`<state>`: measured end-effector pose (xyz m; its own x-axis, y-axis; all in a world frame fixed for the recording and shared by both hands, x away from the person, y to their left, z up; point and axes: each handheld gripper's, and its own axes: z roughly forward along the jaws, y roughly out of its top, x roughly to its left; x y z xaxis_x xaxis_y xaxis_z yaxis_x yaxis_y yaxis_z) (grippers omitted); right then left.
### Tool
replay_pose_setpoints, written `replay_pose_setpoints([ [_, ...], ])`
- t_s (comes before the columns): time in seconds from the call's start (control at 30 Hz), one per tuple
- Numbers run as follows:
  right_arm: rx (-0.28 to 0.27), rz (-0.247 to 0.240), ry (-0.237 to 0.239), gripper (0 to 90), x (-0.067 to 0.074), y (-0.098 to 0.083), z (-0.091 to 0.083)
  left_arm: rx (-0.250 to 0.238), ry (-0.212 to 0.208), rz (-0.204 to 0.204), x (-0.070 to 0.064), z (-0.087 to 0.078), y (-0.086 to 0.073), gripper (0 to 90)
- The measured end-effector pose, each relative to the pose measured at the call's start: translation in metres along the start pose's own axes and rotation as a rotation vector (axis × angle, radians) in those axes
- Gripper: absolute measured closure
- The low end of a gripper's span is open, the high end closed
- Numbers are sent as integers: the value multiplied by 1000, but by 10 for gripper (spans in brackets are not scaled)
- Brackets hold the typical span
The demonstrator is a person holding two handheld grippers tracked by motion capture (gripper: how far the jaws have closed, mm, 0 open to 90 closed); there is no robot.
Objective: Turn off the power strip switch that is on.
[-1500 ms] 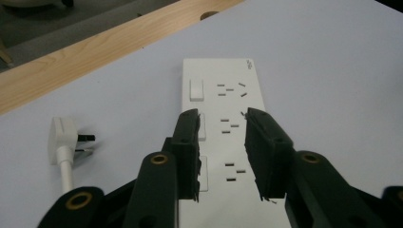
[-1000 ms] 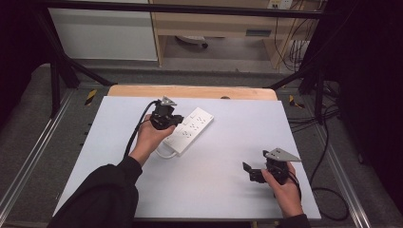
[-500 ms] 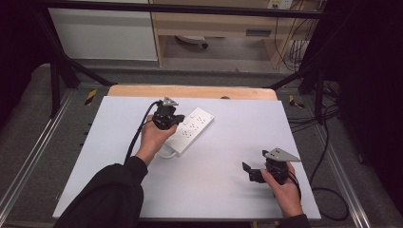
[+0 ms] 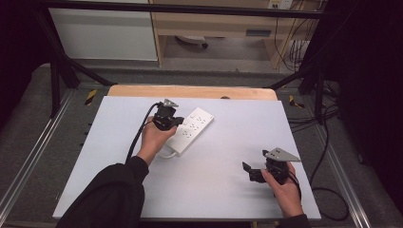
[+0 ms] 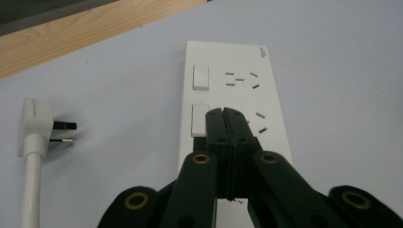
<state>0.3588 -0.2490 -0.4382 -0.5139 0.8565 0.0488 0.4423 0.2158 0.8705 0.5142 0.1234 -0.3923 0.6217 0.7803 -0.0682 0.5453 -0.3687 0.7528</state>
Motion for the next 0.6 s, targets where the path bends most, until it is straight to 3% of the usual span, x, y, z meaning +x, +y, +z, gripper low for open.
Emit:
replay_pose_setpoints([
  [0.2,0,1,-1,47,0,0,0,12,-1,-17,3,3,-6,900],
  [0.6,-1,1,0,46,-1,0,0,41,-2,-10,4,7,-12,900],
])
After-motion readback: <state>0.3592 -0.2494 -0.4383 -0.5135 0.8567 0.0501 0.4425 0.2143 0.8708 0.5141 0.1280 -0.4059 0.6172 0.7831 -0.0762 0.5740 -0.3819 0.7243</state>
